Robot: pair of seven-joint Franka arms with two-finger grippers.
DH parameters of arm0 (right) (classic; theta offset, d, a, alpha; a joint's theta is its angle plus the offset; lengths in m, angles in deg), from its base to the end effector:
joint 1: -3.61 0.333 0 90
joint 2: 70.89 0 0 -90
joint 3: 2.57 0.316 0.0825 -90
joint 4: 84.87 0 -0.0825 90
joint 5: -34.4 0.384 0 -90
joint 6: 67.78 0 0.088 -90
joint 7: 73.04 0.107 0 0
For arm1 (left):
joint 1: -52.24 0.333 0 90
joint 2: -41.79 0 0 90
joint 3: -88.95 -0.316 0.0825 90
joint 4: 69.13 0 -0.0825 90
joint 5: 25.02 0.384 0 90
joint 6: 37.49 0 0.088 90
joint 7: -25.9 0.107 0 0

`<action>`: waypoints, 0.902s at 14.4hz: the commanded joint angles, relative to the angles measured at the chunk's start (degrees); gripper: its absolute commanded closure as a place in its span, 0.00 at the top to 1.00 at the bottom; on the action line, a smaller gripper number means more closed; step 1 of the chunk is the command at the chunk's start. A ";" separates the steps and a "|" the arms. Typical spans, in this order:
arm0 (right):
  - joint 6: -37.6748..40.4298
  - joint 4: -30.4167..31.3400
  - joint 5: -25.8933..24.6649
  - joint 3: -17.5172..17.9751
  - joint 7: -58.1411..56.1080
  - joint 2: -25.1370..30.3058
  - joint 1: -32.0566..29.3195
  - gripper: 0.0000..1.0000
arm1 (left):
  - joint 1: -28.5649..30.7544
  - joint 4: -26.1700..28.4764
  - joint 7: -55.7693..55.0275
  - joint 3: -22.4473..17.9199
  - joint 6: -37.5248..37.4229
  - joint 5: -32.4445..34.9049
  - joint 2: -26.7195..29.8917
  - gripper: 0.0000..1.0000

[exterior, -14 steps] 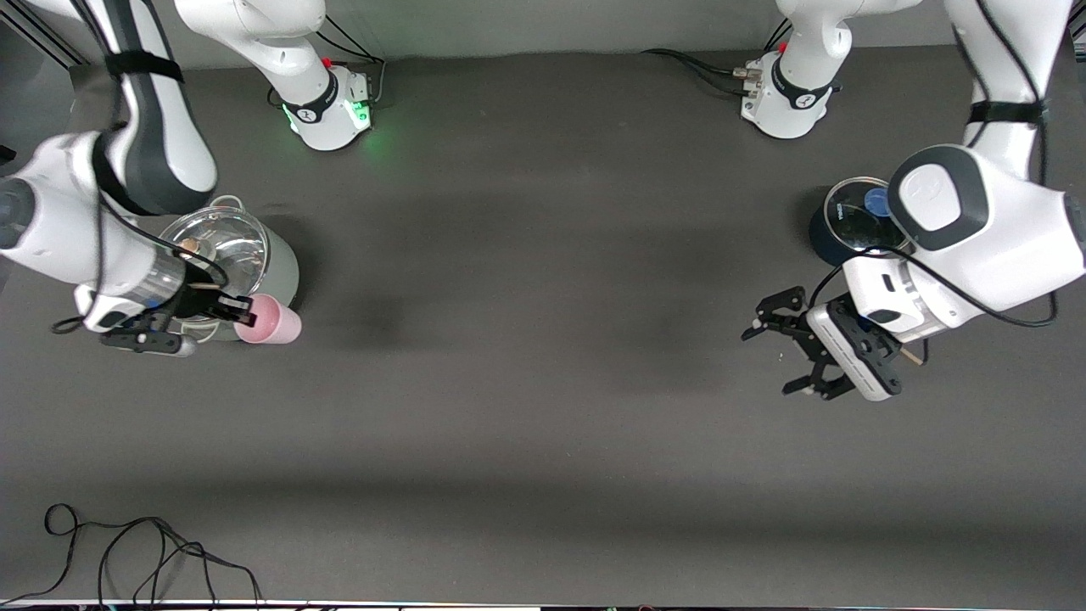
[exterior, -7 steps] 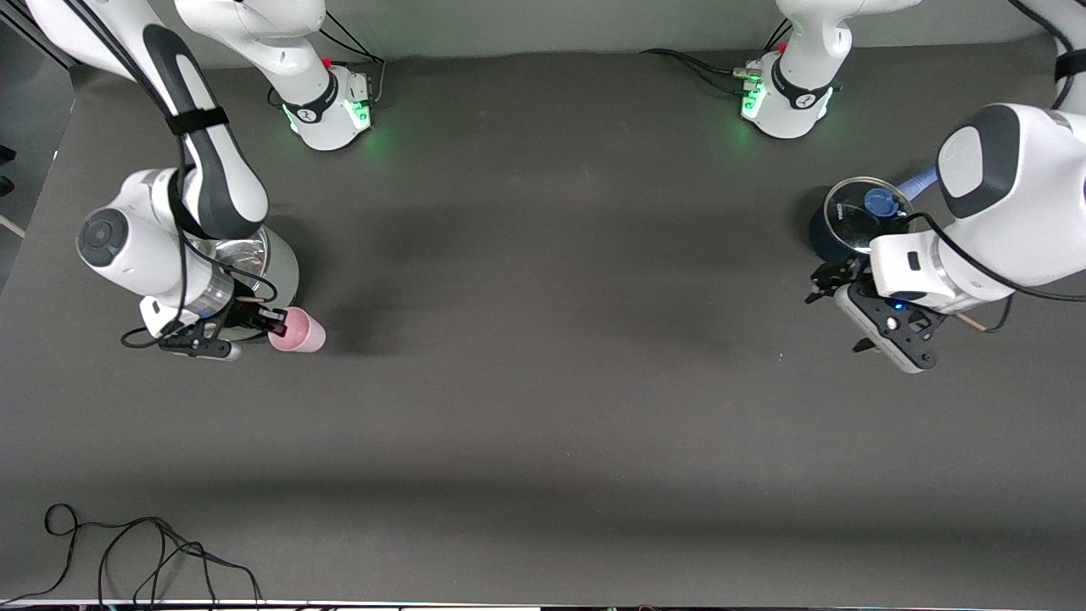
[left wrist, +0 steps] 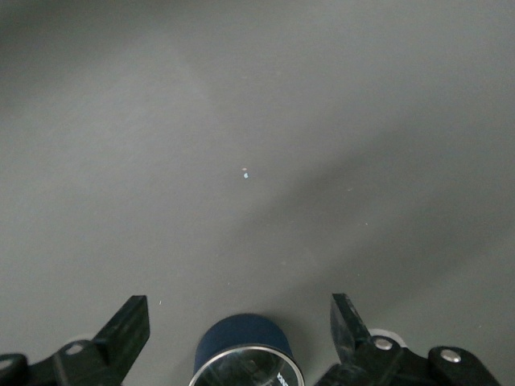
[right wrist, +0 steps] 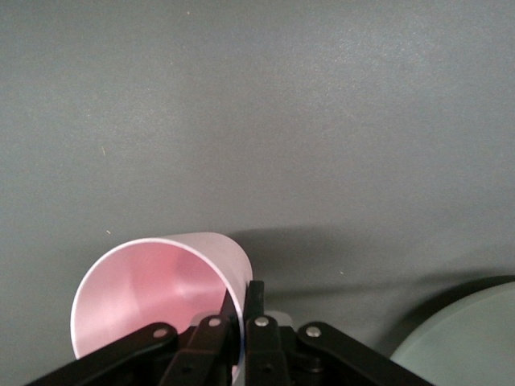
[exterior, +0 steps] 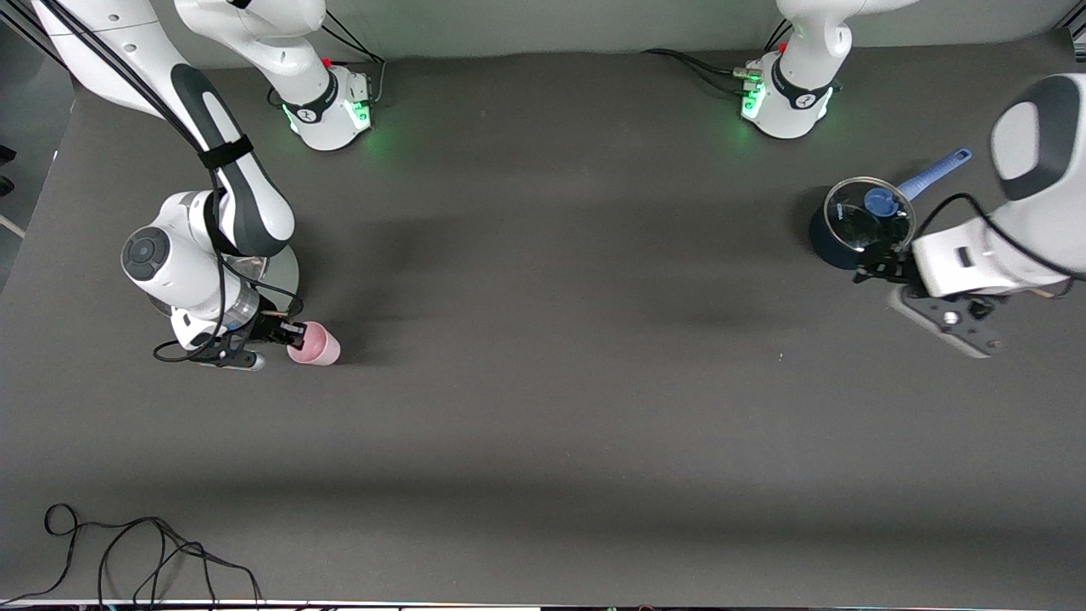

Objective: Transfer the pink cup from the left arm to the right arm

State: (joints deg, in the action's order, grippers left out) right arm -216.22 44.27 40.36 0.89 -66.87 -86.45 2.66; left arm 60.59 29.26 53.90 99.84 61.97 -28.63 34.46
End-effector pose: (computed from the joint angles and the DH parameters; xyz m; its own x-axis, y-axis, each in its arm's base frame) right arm 0.5478 0.0222 0.2487 0.9865 -0.1549 0.0531 -0.1502 -0.9852 -0.0823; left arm 0.5890 -0.0270 0.4969 0.8652 -0.4984 -0.0550 -0.4892 -0.8631 0.1252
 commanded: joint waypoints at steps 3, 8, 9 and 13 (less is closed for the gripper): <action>-0.10 0.68 1.15 -0.38 -1.52 1.59 0.42 0.76 | 0.27 -2.67 -10.58 -1.83 -5.67 0.97 0.66 1.00; 9.12 -0.02 1.07 -0.38 -0.82 10.27 2.88 1.00 | 0.27 -6.80 -16.30 -3.24 -12.61 2.91 0.92 1.00; 11.48 -0.37 1.07 -0.38 -0.82 12.21 2.97 1.00 | 0.27 -8.03 -17.62 -3.85 -13.85 2.56 0.83 1.00; 24.82 -5.80 0.46 -0.38 -1.25 18.98 2.97 1.00 | -0.43 -8.40 -25.10 -4.03 -12.29 2.38 0.92 1.00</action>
State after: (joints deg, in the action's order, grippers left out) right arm -198.36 41.42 40.37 0.90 -66.90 -71.12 5.41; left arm 61.02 21.01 32.26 95.81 49.78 -26.52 34.94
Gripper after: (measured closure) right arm 0.000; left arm 0.000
